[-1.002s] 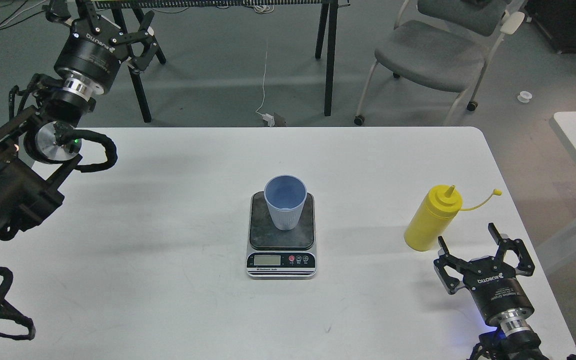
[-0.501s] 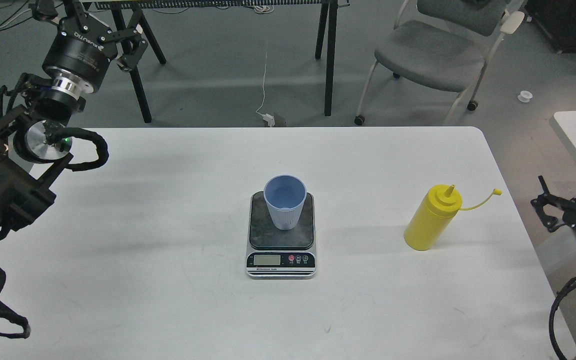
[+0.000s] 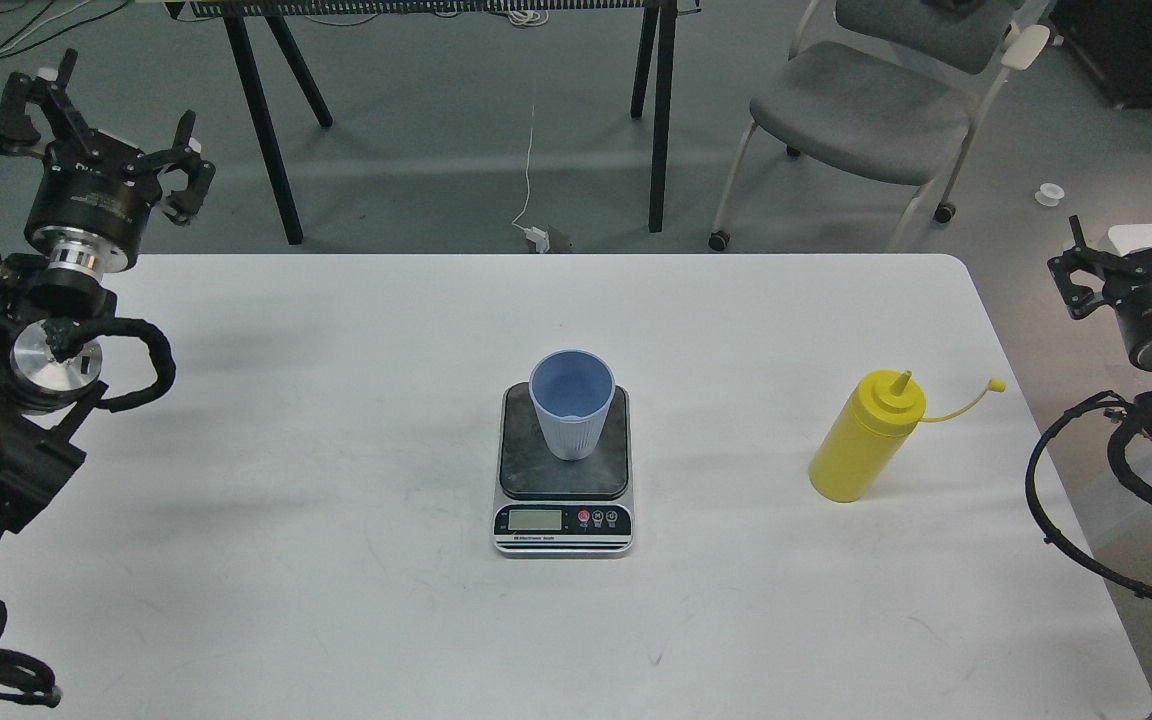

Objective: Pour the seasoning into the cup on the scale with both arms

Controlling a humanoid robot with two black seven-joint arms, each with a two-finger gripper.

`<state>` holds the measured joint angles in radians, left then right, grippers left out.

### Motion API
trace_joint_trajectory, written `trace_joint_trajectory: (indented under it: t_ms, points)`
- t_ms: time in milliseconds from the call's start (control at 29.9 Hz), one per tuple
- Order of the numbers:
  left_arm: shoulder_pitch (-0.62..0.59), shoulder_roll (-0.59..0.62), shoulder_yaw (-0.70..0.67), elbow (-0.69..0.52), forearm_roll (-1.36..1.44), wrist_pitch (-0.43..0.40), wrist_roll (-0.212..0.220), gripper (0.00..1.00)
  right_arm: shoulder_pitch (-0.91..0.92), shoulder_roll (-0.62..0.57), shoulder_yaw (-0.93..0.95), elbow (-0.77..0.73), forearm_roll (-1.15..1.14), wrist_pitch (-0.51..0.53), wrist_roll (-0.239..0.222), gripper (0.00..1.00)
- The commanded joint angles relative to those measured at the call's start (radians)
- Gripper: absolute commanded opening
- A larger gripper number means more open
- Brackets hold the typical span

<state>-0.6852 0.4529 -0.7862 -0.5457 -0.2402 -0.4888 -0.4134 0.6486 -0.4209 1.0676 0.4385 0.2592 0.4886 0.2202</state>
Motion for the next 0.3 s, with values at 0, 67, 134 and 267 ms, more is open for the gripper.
trace_joint_trajectory:
  t_ms: [0,67,134,267]
  points:
    - [0.076,0.001,-0.024,0.001,-0.039,0.000,-0.001,1.00,0.035,0.007,-0.047,-0.034,-0.001,0.000,0.002,1.00]
    - [0.099,-0.002,-0.025,0.001,-0.039,0.000,-0.005,1.00,0.037,0.002,-0.078,-0.031,-0.001,0.000,0.005,1.00]
    - [0.105,-0.003,-0.025,0.001,-0.039,0.000,-0.005,1.00,0.039,0.001,-0.101,-0.029,-0.001,0.000,0.007,1.00]
    - [0.099,0.000,-0.030,-0.017,-0.039,0.000,-0.010,1.00,0.037,-0.002,-0.116,-0.029,-0.001,0.000,0.004,1.00]
